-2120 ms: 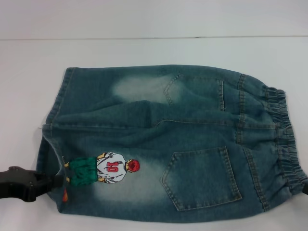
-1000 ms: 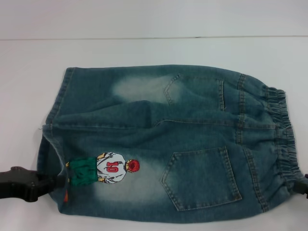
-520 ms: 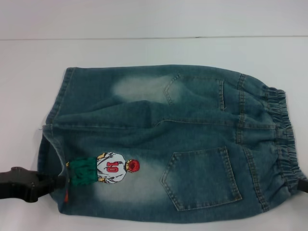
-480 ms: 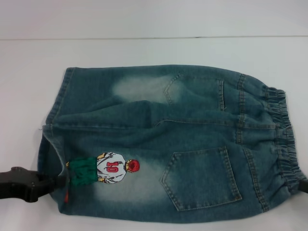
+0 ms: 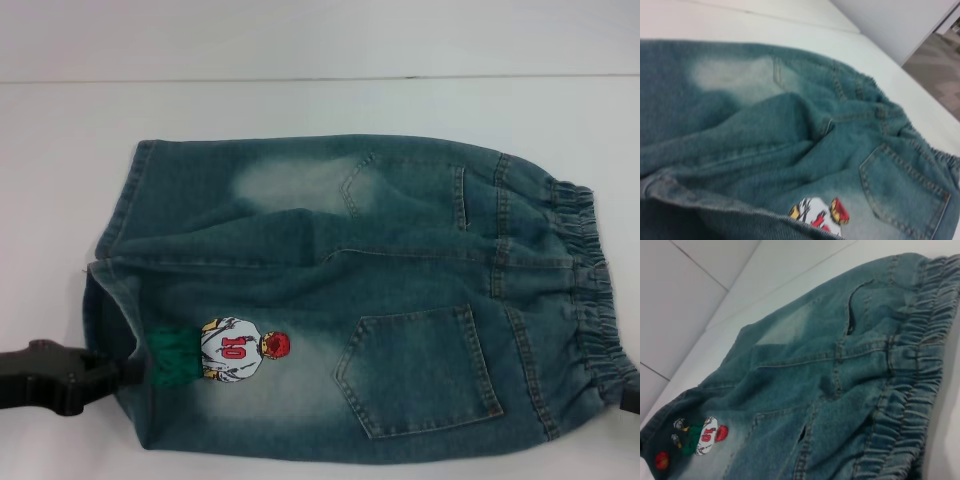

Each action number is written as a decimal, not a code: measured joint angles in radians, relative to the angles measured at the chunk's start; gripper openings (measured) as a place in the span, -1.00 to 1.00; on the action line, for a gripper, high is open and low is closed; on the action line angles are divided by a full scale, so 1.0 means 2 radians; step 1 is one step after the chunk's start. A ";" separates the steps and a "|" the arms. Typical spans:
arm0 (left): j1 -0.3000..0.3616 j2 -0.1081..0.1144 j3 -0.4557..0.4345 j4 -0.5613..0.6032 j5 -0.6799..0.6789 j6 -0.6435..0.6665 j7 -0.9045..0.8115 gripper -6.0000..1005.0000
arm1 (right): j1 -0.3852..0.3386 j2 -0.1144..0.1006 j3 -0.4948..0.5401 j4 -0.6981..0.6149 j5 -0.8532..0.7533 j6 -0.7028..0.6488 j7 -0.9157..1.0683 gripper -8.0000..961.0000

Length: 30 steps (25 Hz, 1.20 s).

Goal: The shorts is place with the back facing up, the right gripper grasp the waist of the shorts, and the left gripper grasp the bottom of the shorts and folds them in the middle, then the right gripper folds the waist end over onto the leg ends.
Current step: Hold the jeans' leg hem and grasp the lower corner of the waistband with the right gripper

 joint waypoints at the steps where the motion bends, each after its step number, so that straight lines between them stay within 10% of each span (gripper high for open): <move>1: 0.001 0.000 0.000 0.001 -0.005 0.002 0.000 -0.86 | 0.001 0.000 0.001 0.000 0.000 -0.002 0.000 0.94; 30: 0.005 0.001 0.000 0.005 -0.018 0.007 -0.001 -0.86 | 0.018 0.005 -0.005 -0.018 -0.008 0.002 0.020 0.93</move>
